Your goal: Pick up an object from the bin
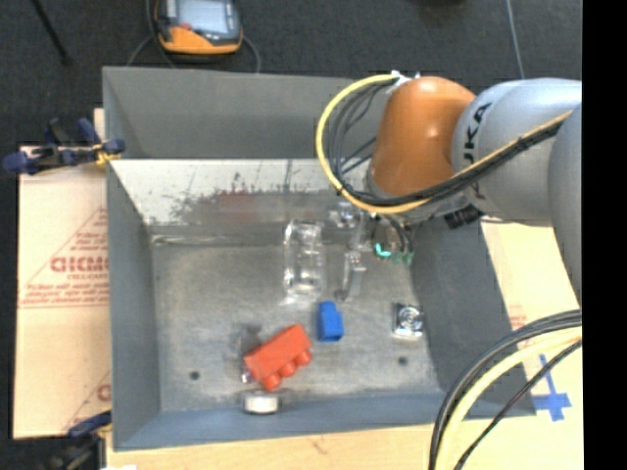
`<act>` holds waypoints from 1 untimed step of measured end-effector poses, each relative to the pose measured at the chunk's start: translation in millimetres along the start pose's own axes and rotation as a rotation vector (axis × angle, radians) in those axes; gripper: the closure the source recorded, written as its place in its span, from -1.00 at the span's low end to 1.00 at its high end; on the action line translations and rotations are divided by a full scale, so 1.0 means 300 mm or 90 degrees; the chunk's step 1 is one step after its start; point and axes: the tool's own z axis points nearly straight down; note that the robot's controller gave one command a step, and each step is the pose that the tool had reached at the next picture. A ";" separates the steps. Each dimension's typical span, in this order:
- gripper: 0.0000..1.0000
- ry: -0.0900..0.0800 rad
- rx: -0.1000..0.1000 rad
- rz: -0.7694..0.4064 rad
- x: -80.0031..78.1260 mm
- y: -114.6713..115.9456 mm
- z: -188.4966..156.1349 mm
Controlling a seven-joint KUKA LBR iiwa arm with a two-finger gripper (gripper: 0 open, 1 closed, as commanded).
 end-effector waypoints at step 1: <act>-1.00 -0.001 0.001 -0.345 0.177 -0.118 0.240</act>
Offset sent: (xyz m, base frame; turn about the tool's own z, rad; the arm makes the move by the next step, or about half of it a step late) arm -0.0530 -0.0333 -0.0708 -0.5447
